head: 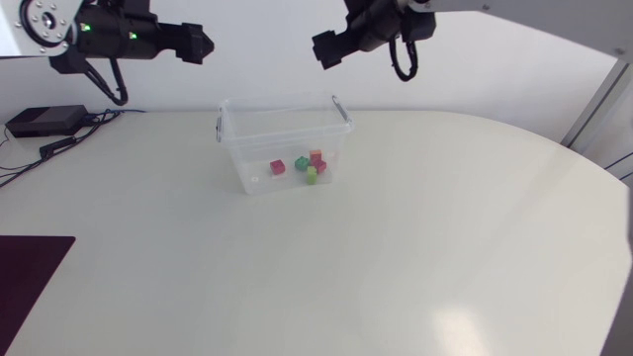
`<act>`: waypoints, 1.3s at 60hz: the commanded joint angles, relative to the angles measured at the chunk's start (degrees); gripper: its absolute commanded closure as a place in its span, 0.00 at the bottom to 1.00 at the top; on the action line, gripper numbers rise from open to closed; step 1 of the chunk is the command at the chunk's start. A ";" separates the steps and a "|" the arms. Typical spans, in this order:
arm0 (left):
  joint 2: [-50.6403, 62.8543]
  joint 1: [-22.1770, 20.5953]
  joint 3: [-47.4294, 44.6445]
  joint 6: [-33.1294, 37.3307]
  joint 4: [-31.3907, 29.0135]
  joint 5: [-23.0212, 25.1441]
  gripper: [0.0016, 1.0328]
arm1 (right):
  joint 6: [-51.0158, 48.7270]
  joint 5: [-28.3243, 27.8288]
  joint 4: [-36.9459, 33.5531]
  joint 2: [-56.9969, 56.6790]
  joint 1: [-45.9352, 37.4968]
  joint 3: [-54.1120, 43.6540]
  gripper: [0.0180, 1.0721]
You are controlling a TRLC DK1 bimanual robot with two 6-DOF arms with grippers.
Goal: Place the duplo bricks in the container
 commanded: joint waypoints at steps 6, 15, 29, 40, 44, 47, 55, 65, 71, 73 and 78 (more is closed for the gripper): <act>-7.42 1.06 -7.39 -0.58 1.62 -1.29 0.03 | 1.60 1.46 5.35 -9.74 -2.54 -13.08 0.04; -11.73 1.06 -10.11 -0.41 1.62 -4.45 0.03 | 1.78 2.07 9.30 -17.21 -4.21 -22.05 0.04; -19.46 -2.54 -18.38 4.95 2.59 -12.72 0.03 | 1.34 3.83 12.73 -27.67 -6.14 -33.47 0.04; -27.63 -2.02 -24.97 4.95 4.70 -12.72 0.03 | 0.02 3.83 15.01 -35.14 -8.43 -41.47 0.04; -29.74 -1.66 -26.99 4.95 4.79 -12.72 0.03 | 0.02 3.83 15.80 -37.51 -9.66 -44.37 0.04; -31.41 -1.14 -28.57 4.95 4.61 -12.72 0.03 | 0.02 3.83 16.24 -39.36 -10.18 -46.48 0.04; -36.78 0.09 -33.58 4.95 5.49 -12.72 0.03 | 0.11 3.83 17.83 -44.45 -12.64 -52.46 0.04; -42.93 2.38 -39.12 5.13 6.19 -12.72 0.03 | 0.28 3.83 18.18 -50.26 -14.75 -57.99 0.04; -46.79 3.78 -42.55 5.66 7.25 -12.72 0.03 | 0.64 3.83 19.50 -54.21 -16.25 -62.21 0.04; -48.03 4.14 -43.60 5.66 7.25 -12.72 0.03 | 0.64 3.92 19.58 -55.26 -16.78 -63.53 0.04; -50.84 4.58 -46.06 5.83 7.25 -12.72 0.03 | 0.37 3.83 20.11 -57.81 -18.27 -66.61 0.04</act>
